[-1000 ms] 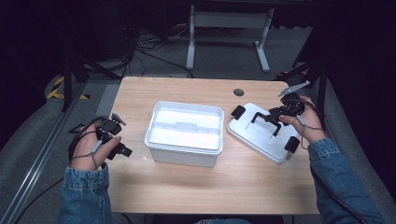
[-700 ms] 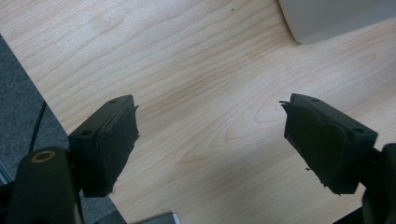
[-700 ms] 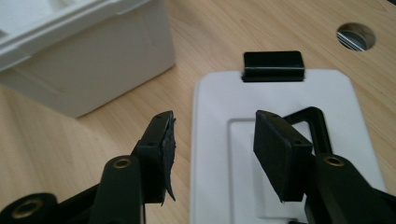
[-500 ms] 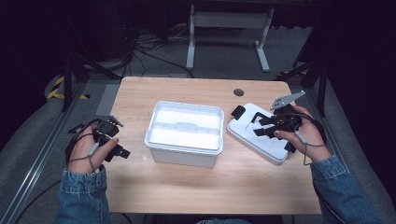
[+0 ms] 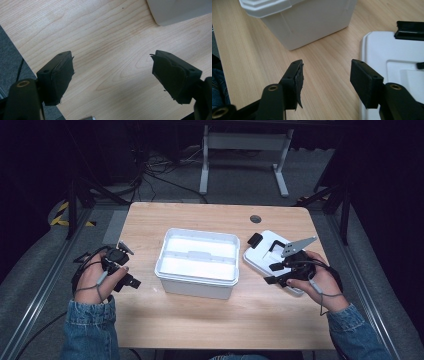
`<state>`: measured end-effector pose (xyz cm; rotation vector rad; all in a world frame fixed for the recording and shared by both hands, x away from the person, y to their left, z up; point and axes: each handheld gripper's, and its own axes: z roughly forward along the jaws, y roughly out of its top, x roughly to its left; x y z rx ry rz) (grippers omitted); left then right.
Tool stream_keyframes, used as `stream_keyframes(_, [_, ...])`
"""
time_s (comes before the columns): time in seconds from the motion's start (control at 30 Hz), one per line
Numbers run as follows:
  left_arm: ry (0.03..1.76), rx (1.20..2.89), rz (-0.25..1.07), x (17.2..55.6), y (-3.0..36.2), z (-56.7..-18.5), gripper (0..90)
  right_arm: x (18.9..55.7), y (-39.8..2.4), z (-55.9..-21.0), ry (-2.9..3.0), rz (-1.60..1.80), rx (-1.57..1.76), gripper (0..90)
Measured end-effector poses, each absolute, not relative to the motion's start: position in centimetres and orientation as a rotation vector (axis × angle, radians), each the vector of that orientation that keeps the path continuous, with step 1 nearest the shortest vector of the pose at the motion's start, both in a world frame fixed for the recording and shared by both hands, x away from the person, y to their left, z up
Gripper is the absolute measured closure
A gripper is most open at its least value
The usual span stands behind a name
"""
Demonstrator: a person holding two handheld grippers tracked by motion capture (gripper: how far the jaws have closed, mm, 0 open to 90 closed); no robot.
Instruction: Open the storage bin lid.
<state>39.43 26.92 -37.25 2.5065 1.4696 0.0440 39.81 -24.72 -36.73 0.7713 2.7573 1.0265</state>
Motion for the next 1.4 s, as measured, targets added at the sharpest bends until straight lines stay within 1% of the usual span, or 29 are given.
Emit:
stream_keyframes(0.37, [1.472,2.513,0.042,39.5,26.7,-37.3,18.3,38.4,-23.6,-39.4,2.787,1.082,0.779,43.7])
stream_keyframes(0.63, [1.46,2.515,0.048,39.5,26.7,-37.2,18.3,37.9,-23.1,-40.6,2.801,1.091,0.792,44.4])
stream_keyframes(0.83, [1.434,2.546,0.063,39.3,26.4,-37.4,19.1,37.9,-22.3,-42.2,2.802,1.069,0.81,44.7])
stream_keyframes(1.13, [1.448,2.538,0.078,39.3,26.3,-37.4,18.8,38.0,-20.8,-45.0,2.826,0.984,0.765,42.9])
stream_keyframes(1.33, [1.435,2.553,0.096,39.2,26.3,-37.4,19.1,38.0,-20.1,-46.1,2.824,0.962,0.728,41.6])
stream_keyframes(1.4, [1.433,2.551,0.105,39.2,26.2,-37.4,19.1,37.9,-19.7,-46.5,2.81,0.961,0.698,39.6])
